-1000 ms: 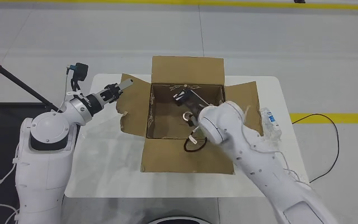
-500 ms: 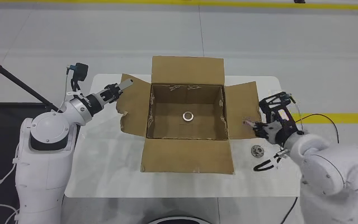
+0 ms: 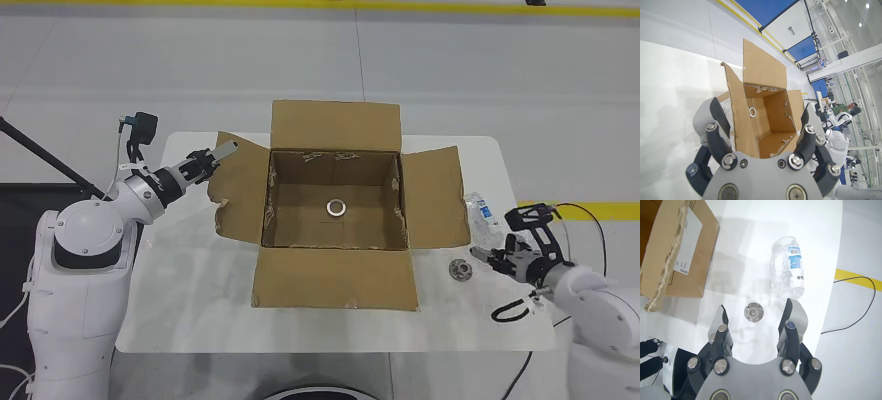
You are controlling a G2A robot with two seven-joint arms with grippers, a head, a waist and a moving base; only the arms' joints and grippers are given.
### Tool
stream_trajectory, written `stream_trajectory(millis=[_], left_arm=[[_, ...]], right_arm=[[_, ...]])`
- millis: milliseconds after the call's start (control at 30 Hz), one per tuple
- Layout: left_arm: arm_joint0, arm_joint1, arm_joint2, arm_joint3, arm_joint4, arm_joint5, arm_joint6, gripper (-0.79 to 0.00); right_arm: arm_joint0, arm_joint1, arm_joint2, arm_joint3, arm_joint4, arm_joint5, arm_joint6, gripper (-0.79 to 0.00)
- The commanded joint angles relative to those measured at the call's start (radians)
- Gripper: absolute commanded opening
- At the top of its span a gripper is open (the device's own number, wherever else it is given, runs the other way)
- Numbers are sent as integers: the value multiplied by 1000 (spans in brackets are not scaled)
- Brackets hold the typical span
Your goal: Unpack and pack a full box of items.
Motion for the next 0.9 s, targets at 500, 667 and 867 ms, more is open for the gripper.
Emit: stream_trajectory(millis=[500,667,867], left_arm=[[0,0,0,0,0,0,0,0],[0,0,0,0,0,0,0,0],[0,0,0,0,0,0,0,0]], right_arm=[[-25,22,-119,143,-148,-65,-107,-428],[-29,28,-134,160,-155,-75,-128,-425],[-20,33,-158,185,-152,-75,-138,-428]])
